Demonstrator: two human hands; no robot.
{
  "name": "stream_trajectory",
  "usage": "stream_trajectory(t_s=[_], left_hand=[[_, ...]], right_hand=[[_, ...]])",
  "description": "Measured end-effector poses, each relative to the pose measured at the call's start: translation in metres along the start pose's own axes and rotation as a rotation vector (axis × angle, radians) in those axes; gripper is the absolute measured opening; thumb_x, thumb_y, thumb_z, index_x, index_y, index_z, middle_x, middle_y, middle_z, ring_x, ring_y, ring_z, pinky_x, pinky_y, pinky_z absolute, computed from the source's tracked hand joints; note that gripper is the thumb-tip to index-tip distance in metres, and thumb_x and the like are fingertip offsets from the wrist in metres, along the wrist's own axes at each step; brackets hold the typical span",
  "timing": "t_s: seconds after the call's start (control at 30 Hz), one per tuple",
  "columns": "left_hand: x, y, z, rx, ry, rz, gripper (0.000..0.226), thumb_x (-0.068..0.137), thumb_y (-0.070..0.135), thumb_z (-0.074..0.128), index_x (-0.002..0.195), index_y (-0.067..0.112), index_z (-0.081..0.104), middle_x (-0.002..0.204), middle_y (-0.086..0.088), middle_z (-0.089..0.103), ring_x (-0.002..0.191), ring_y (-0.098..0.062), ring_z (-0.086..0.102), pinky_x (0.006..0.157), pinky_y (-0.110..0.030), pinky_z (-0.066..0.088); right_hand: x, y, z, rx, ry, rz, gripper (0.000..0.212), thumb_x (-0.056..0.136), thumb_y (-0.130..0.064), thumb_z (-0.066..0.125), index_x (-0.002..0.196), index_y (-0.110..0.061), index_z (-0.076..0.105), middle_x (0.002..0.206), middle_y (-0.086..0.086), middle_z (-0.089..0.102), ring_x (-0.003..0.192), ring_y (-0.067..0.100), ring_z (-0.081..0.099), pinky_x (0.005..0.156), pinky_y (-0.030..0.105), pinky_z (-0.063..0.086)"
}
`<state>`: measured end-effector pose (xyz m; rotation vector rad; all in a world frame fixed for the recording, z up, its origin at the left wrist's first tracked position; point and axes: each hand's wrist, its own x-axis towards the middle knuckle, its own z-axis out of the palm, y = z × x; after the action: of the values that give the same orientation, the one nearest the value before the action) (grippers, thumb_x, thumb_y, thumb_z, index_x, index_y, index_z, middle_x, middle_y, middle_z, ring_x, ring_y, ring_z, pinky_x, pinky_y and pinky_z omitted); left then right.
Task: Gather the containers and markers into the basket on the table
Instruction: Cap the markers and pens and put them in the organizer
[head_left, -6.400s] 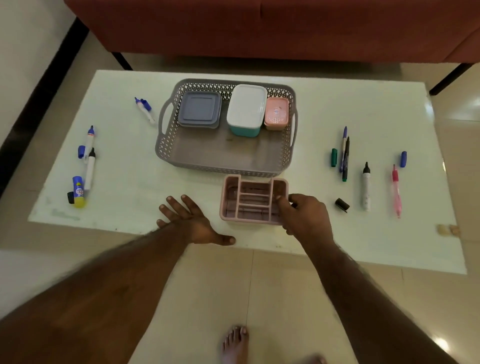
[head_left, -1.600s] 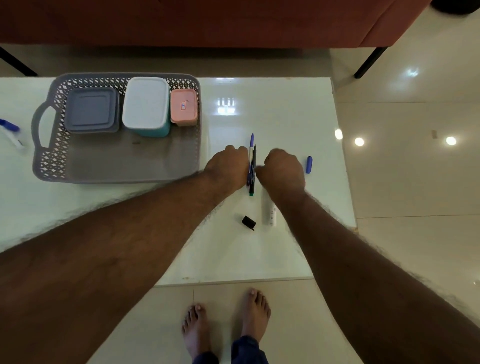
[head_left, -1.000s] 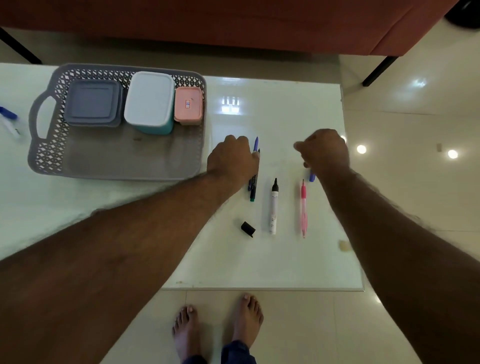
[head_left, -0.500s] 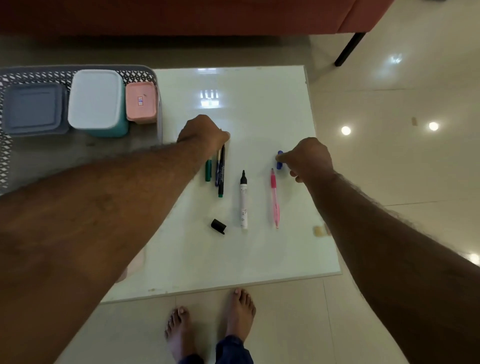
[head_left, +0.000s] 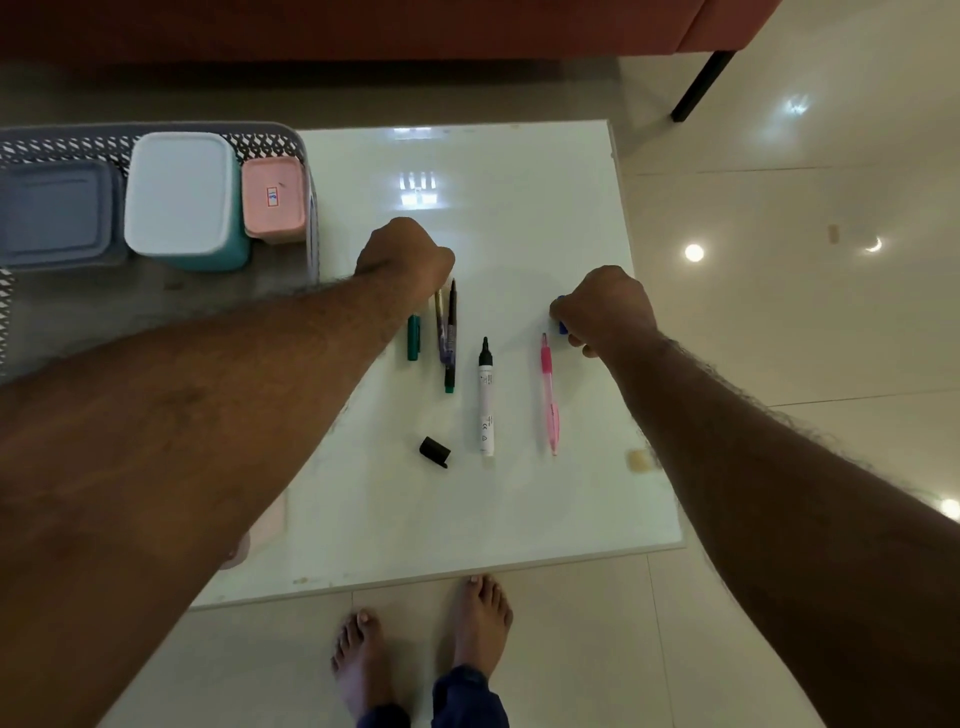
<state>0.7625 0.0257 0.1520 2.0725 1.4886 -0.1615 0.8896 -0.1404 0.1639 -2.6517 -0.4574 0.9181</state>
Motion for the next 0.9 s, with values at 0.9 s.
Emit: stream_trajectory(t_s=[0.9], left_hand=[[-0.091, -0.014, -0.03, -0.642, -0.193, 0.205, 0.016, 0.101, 0.029, 0.046, 0.101, 0.016, 0.057, 0.088, 0.001, 0.062, 0.062, -0.009, 0.046, 0.06, -0.027, 0.039]], right_hand=[[-0.06, -0.019, -0.025, 1.012, -0.163, -0.197, 0.026, 0.097, -0.015, 0.061, 0.123, -0.012, 0.062, 0.09, 0.006, 0.07, 0.084, 0.018, 0.067, 0.072, 0.033, 0.057]])
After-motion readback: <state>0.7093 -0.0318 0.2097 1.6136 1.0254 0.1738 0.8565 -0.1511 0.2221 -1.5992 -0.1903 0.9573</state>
